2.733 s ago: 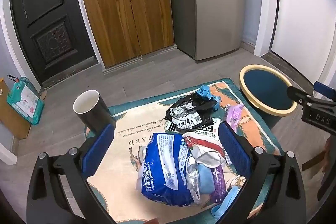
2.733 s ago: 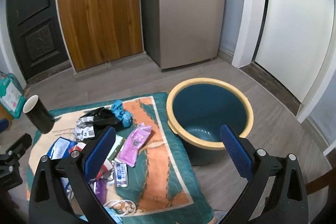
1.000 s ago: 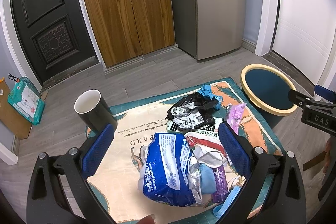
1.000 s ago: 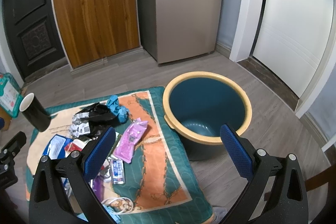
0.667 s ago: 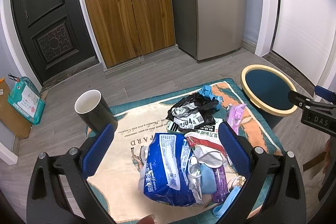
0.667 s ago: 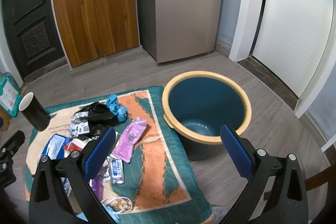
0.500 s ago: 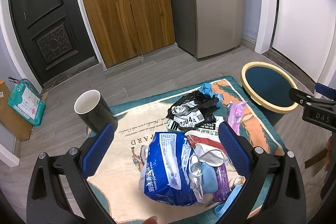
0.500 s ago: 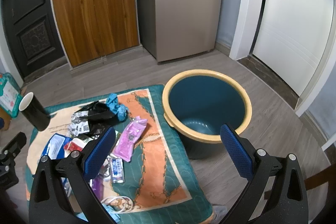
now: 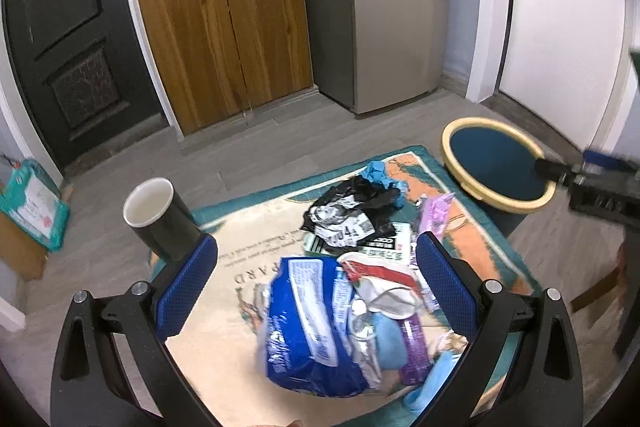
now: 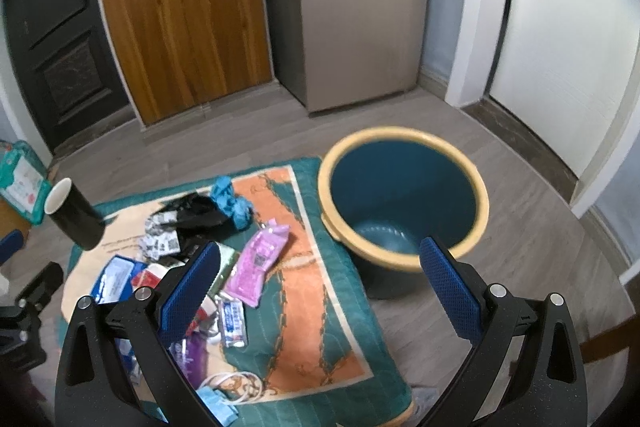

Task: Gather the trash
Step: 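Grasp the black plastic bag with the left gripper while the right gripper grasps the pink wrapper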

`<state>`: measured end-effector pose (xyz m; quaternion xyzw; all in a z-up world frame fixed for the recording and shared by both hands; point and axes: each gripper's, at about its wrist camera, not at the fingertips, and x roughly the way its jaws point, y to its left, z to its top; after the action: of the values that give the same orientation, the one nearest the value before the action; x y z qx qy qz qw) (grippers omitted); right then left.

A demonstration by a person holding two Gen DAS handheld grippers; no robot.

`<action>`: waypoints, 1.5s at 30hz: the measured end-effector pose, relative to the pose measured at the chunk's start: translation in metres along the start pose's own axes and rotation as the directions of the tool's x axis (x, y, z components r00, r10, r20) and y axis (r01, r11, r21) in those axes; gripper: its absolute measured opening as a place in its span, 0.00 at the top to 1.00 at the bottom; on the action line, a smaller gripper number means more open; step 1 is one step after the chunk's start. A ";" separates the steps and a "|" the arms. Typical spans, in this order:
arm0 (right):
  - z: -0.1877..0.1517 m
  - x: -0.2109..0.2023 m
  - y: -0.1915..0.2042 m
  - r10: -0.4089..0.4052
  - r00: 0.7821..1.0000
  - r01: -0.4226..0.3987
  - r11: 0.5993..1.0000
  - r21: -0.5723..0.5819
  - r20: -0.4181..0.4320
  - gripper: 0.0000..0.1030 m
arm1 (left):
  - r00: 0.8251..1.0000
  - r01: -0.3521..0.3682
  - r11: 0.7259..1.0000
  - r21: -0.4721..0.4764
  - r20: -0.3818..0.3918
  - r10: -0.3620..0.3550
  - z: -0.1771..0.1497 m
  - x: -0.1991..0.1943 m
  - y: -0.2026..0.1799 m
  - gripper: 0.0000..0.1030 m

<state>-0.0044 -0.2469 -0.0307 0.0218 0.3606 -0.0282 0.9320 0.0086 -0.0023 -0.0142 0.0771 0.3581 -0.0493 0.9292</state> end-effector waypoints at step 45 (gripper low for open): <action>0.063 0.139 -0.012 0.272 0.945 -0.263 0.962 0.070 -0.181 0.04 | 0.989 0.072 0.997 0.005 -0.127 -0.071 0.030 0.117 0.017 0.06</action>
<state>0.1397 -0.2678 -0.0786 0.0942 0.4403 0.0924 0.8881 0.1174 0.0044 -0.0692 0.0716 0.4186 -0.0793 0.9019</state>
